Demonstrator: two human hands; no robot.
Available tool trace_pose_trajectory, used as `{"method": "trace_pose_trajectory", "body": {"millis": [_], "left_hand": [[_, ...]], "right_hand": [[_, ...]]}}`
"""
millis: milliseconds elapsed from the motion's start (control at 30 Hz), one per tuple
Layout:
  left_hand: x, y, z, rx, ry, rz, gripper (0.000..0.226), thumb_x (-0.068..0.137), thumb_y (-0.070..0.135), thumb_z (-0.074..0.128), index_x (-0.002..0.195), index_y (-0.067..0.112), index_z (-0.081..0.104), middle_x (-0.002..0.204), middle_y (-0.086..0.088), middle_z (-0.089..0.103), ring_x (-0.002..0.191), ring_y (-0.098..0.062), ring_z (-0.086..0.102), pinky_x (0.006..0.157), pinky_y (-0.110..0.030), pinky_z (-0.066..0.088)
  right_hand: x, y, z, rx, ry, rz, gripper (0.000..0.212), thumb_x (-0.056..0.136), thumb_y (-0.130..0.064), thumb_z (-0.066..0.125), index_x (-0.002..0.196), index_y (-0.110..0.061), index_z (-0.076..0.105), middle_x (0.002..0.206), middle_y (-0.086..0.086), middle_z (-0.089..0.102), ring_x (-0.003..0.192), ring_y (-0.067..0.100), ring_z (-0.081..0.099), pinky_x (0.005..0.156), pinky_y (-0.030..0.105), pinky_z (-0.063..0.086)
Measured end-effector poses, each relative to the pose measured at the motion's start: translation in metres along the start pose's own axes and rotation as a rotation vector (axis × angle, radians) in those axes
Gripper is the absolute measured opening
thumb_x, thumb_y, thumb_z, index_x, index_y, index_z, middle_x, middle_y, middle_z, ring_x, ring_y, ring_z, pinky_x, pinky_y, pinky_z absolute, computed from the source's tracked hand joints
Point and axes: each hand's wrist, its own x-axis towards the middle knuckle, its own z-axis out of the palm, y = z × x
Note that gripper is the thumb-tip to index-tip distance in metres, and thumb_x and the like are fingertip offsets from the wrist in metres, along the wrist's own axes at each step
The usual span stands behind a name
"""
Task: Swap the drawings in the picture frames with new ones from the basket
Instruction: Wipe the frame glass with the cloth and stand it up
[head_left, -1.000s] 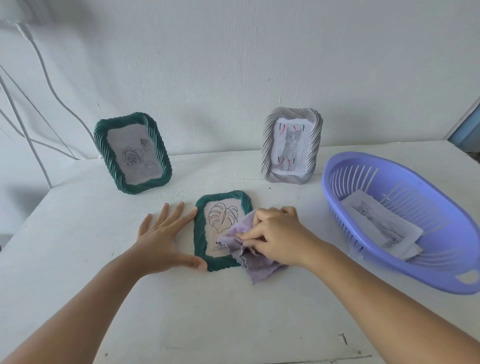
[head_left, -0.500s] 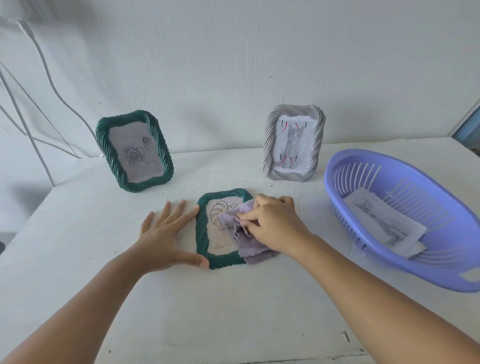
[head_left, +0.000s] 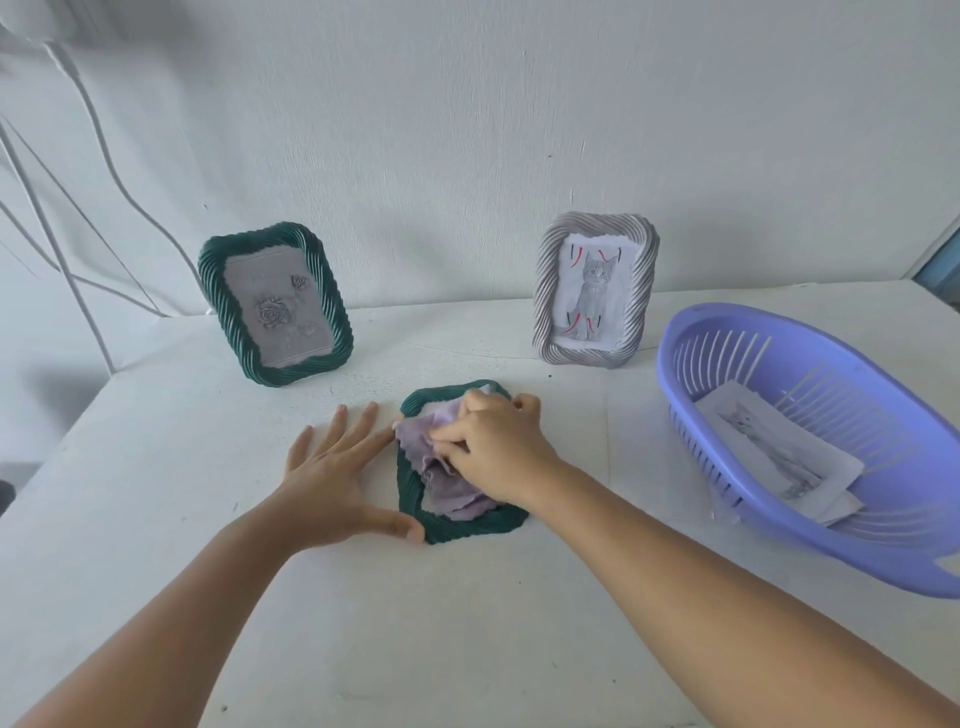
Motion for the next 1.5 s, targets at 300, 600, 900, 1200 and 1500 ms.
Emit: {"method": "trace_pose_trajectory", "body": {"millis": [300, 600, 900, 1200, 1500], "left_hand": [[0.0, -0.001, 0.001, -0.007, 0.013, 0.0, 0.124, 0.038, 0.108, 0.053, 0.136, 0.075, -0.014, 0.164, 0.025, -0.021, 0.146, -0.002, -0.036, 0.123, -0.047, -0.017], [0.0, -0.001, 0.001, -0.006, 0.015, 0.006, 0.124, 0.037, 0.108, 0.052, 0.137, 0.076, -0.014, 0.164, 0.025, -0.02, 0.146, -0.002, -0.036, 0.123, -0.047, -0.017], [0.002, -0.003, 0.004, 0.011, 0.033, 0.006, 0.122, 0.039, 0.108, 0.051, 0.136, 0.077, -0.015, 0.165, 0.024, -0.02, 0.146, -0.002, -0.036, 0.123, -0.046, -0.017], [-0.001, 0.001, -0.017, -0.139, -0.08, -0.004, 0.135, 0.04, 0.101, 0.063, 0.147, 0.066, -0.011, 0.167, 0.021, -0.012, 0.152, -0.006, -0.024, 0.125, -0.045, -0.012], [0.048, 0.08, -0.035, -0.217, 0.248, 0.1, 0.065, 0.1, 0.052, 0.051, 0.158, 0.034, 0.027, 0.121, 0.006, 0.062, 0.115, -0.019, 0.054, 0.101, -0.044, 0.047]], "right_hand": [[0.022, 0.016, -0.012, -0.04, 0.033, 0.08, 0.026, 0.103, -0.04, 0.049, 0.114, -0.047, 0.072, 0.11, -0.008, 0.052, 0.108, 0.016, 0.047, 0.094, 0.044, 0.028], [0.017, 0.028, -0.01, -0.055, 0.053, 0.01, 0.025, 0.103, -0.044, 0.05, 0.113, -0.051, 0.071, 0.104, -0.011, 0.051, 0.103, 0.013, 0.047, 0.093, 0.043, 0.025], [-0.009, 0.042, -0.006, -0.01, 0.097, 0.021, 0.022, 0.101, -0.043, 0.056, 0.114, -0.049, 0.072, 0.098, -0.012, 0.046, 0.101, 0.013, 0.045, 0.097, 0.044, 0.025], [-0.032, 0.06, -0.013, 0.112, 0.195, 0.167, 0.041, 0.103, -0.054, 0.041, 0.143, -0.05, 0.05, 0.113, -0.007, 0.05, 0.112, 0.02, 0.051, 0.106, 0.045, 0.032], [-0.037, 0.075, 0.0, 0.036, 0.09, 0.256, 0.043, 0.1, -0.061, 0.042, 0.143, -0.057, 0.045, 0.122, -0.007, 0.048, 0.115, 0.025, 0.047, 0.1, 0.042, 0.034]]}}
